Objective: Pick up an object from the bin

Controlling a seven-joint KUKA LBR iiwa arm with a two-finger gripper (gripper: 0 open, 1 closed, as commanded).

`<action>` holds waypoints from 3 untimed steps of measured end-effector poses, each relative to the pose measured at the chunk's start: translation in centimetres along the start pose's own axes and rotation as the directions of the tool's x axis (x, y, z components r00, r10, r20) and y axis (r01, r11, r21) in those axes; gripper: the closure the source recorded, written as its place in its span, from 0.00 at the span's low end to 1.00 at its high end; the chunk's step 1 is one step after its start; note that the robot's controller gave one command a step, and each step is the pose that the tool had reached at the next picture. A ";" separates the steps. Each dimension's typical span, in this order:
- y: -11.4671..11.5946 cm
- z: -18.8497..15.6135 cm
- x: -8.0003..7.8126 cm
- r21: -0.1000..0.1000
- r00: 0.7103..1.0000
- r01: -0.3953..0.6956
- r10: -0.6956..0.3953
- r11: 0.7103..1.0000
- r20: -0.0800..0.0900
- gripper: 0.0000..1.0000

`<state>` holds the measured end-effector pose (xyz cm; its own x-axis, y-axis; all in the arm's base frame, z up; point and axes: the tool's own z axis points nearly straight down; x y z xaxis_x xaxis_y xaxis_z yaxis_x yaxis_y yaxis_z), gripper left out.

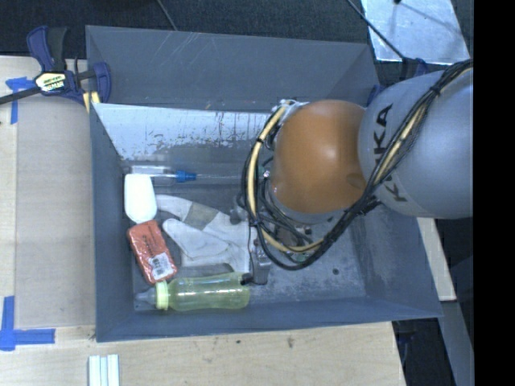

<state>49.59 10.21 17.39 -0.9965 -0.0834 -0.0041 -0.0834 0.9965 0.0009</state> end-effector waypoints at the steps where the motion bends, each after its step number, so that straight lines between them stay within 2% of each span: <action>1: -0.9 3.5 -3.6 0.003 0.997 -0.082 0.082 0.997 0.002 0.00; 2: -0.8 9.6 -2.5 -0.006 0.999 -0.041 0.041 0.999 0.032 1.00; 3: -0.8 9.6 -2.5 -0.006 0.999 -0.041 0.041 0.999 0.031 1.00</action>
Offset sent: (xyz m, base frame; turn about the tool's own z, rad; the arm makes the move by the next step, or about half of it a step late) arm 0.0160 -0.0082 -0.1039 0.0378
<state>52.19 9.59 7.81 -0.9985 -0.0424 -0.0355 -0.0427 0.9991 0.0072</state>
